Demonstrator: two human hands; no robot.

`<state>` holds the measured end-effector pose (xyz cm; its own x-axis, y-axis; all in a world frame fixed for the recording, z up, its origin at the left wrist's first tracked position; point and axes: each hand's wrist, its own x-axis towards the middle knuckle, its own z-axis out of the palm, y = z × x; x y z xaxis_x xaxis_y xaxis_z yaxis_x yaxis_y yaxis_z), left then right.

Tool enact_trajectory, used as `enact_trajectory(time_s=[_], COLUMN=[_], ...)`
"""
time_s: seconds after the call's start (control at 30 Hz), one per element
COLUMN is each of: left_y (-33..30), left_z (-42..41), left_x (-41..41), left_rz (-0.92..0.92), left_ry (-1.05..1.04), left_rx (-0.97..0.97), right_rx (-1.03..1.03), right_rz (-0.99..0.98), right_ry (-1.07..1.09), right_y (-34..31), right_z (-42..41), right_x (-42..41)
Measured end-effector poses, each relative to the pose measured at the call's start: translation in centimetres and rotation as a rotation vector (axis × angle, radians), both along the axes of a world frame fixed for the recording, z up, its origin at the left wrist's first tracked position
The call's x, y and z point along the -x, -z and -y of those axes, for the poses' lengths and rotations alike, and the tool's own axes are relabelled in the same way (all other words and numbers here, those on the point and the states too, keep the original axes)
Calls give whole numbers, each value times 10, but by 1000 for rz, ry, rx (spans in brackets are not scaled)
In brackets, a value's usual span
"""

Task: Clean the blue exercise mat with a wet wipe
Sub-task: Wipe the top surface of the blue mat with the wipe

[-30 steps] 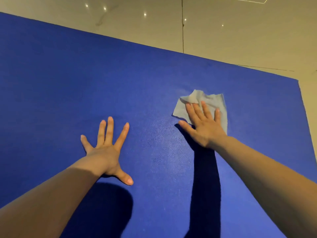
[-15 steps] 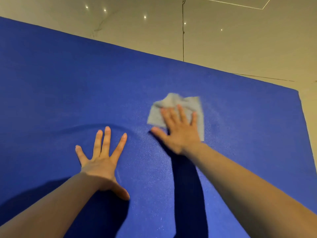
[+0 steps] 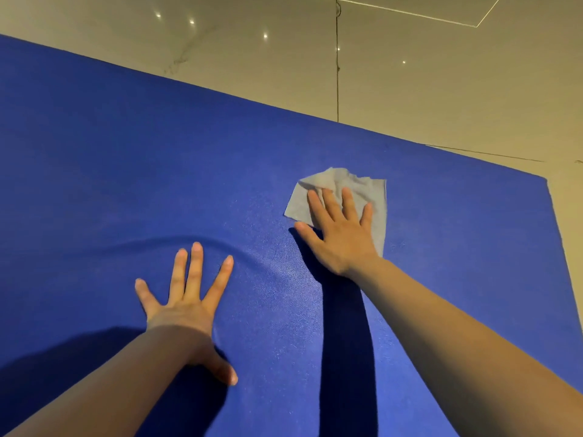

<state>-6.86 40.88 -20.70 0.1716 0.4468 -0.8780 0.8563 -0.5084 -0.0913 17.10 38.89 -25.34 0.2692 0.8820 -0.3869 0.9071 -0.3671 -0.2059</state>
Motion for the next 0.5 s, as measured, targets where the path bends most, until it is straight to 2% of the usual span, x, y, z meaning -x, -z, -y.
enact_trajectory(time_s=[0.1,0.17,0.2,0.27,0.37,0.43,0.5], left_y=[0,0,0,0,0,0,0], left_z=[-1,-1,-1,-1,0,0,-1], left_x=[0,0,1,1,1,1,1], left_rz=[-9,-11,-10,-7,-7,-4,-5], left_ry=[7,14,16,17,15,19,19], left_rx=[1,0,-1,0,-4,-6,-4], right_rx=[-325,-565,-622,-634,-597,-506,-377], right_rz=[-98,-47,-10,47,-9,-55,-23], right_ry=[52,151,195,259,394,446,405], right_y=[-5,-9,-10,-10,-3,5,14], right_z=[17,24,26,23,7,1,1], right_x=[-4,-9,-9,-6,-3,-7,-12])
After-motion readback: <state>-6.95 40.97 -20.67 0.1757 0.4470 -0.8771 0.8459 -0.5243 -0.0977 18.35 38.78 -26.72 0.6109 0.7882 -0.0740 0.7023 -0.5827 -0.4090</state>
